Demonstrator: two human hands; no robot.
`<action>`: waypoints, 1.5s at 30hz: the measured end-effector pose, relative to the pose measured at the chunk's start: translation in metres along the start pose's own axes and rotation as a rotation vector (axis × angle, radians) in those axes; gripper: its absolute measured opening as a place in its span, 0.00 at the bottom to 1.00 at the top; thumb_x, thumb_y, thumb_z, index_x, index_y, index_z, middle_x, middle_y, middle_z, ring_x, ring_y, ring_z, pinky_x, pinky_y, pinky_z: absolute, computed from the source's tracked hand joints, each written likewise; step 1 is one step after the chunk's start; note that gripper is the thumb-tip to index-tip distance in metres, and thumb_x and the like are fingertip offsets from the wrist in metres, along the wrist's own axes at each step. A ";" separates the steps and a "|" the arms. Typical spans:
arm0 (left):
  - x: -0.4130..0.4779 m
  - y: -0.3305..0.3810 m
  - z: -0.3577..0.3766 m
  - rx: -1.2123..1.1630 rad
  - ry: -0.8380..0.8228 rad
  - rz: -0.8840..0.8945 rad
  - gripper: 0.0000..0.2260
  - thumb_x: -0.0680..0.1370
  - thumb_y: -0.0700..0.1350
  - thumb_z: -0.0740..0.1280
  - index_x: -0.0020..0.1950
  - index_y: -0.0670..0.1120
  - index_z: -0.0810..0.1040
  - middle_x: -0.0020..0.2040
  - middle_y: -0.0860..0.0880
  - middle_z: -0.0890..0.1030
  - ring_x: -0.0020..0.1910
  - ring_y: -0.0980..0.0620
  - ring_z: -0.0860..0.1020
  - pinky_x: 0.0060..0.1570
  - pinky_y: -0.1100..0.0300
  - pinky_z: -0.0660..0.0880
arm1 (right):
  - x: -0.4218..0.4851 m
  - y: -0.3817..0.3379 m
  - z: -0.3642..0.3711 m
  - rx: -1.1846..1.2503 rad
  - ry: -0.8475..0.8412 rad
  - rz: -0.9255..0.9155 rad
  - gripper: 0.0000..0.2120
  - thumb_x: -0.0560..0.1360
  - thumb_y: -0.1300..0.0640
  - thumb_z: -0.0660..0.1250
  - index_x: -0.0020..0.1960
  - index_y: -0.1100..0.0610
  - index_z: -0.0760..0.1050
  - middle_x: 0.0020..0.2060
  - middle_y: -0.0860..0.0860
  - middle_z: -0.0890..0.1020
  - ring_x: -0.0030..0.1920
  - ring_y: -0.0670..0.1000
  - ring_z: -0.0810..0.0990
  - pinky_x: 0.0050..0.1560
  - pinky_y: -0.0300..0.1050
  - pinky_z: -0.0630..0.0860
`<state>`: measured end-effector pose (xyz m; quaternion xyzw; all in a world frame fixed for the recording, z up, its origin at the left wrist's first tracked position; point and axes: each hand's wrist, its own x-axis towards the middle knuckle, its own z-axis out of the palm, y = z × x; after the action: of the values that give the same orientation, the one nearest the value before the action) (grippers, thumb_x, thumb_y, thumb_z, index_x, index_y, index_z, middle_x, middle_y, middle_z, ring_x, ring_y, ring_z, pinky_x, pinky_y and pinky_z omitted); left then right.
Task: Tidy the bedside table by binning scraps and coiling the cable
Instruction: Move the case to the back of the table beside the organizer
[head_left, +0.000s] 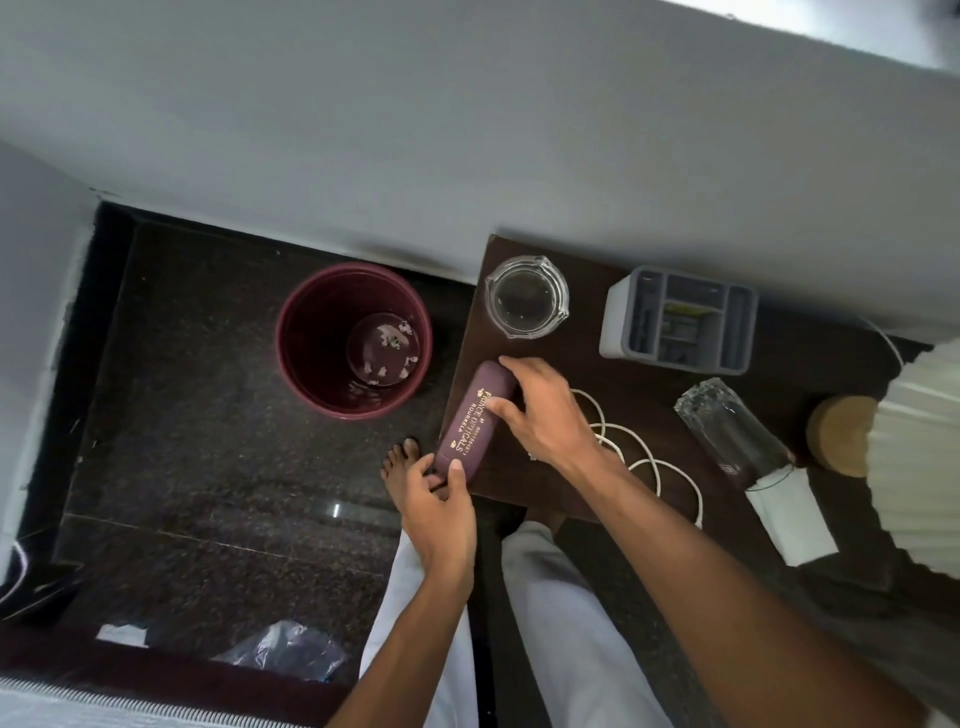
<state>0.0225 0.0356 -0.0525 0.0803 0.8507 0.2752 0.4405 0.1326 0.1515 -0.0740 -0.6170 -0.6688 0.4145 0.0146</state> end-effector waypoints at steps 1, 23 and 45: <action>0.000 0.001 0.001 -0.027 0.010 -0.020 0.14 0.81 0.47 0.69 0.66 0.48 0.76 0.57 0.46 0.83 0.46 0.61 0.80 0.50 0.55 0.82 | 0.001 0.000 0.000 0.007 0.005 0.004 0.29 0.74 0.52 0.73 0.72 0.61 0.72 0.64 0.60 0.78 0.65 0.60 0.76 0.67 0.55 0.72; -0.079 0.108 0.061 -0.214 -0.335 0.409 0.17 0.77 0.41 0.74 0.65 0.48 0.80 0.61 0.44 0.82 0.54 0.51 0.85 0.49 0.66 0.81 | -0.109 0.032 -0.136 0.709 0.696 0.418 0.21 0.75 0.50 0.73 0.65 0.48 0.72 0.60 0.46 0.79 0.54 0.46 0.82 0.52 0.44 0.82; -0.119 0.180 0.215 0.350 -0.353 0.941 0.13 0.77 0.46 0.73 0.62 0.48 0.84 0.55 0.46 0.84 0.52 0.48 0.83 0.53 0.69 0.70 | -0.021 0.128 -0.176 1.291 0.970 0.643 0.30 0.71 0.43 0.71 0.71 0.46 0.69 0.68 0.54 0.72 0.60 0.53 0.80 0.50 0.52 0.85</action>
<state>0.2458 0.2262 0.0295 0.5705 0.6691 0.2793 0.3859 0.3352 0.2146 -0.0217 -0.7557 -0.0160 0.3880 0.5273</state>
